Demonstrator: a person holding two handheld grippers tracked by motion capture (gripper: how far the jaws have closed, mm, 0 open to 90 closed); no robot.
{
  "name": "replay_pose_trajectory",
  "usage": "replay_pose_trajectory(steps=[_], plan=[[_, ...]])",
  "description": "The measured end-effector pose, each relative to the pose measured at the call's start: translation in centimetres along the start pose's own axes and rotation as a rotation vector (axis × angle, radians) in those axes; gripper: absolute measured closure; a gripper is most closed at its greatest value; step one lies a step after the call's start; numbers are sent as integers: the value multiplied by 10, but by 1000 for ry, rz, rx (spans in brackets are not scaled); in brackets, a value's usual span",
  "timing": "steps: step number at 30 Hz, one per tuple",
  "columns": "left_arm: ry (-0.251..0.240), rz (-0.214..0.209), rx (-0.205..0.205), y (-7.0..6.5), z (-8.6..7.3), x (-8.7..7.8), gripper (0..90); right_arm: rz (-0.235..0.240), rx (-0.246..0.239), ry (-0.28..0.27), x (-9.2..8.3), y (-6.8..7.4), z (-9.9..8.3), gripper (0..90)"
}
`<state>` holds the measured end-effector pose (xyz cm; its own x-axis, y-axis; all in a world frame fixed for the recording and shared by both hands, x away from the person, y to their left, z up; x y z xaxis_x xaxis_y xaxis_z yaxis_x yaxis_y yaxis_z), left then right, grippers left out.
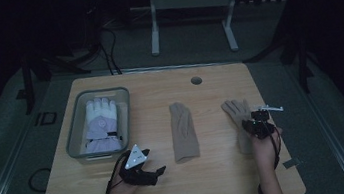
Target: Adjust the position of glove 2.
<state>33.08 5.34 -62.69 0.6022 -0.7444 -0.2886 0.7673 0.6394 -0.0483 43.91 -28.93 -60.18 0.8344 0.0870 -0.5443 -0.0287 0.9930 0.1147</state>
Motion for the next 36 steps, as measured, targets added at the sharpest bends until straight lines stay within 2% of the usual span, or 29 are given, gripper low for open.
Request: replay_pose_trajectory(steps=[4, 7, 13, 15, 17, 18, 20, 22, 23, 27, 30, 31, 33, 34, 36], plan=[[-1, -1, 1, 0, 0, 0, 141, 6, 1, 22, 8, 1, -13, 745], [1, -2, 0, 0, 0, 0, 141, 8, 6, 14, 10, 2, -17, 727], [-1, -1, 1, -1, 0, 0, 142, 39, 14, 17, 9, 6, -15, 593], [2, -2, 0, 0, 0, 0, 141, 61, 11, 21, 8, 8, -14, 543], [1, -2, -1, 0, 0, 0, 141, 96, -9, 17, 6, 11, -11, 489], [1, -3, -1, 0, 0, 0, 141, 131, -16, 17, 5, 14, -10, 454], [2, -3, -1, 0, 0, 0, 141, 158, -27, 4, 2, 16, -5, 395], [2, -4, 0, 0, 0, 0, 141, 191, -13, 3, -2, 17, -1, 237], [1, -4, 0, 0, 0, 0, 141, 217, -9, 3, -3, 19, 1, 198], [3, -4, 0, 0, 0, 0, 141, 270, -54, 3, -9, 16, 7, 170], [3, -3, 0, 0, 0, 0, 142, 313, -63, -3, -13, 14, 12, 167], [3, -4, 0, 0, 0, 0, 141, 340, -79, -12, -14, 13, 14, 167], [3, -3, -1, 0, 0, 0, 141, 356, -86, -10, -15, 9, 16, 169], [3, -3, -1, 0, 0, 0, 141, 378, -99, -13, -16, 8, 17, 169], [3, -4, -3, 0, 0, 0, 142, 376, -126, -5, -16, 3, 17, 167]])
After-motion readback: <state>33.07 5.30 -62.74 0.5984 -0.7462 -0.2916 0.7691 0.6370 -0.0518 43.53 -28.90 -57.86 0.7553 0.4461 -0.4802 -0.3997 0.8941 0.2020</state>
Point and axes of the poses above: each handheld gripper's, and its own axes: x roughly forward along the jaws, z roughly out of its top, y roughly to its left, the point moved 10 cm from there along x, roughly forward along the jaws, and after that the axes turned 14 degrees about -y, right-handed, at the moved point
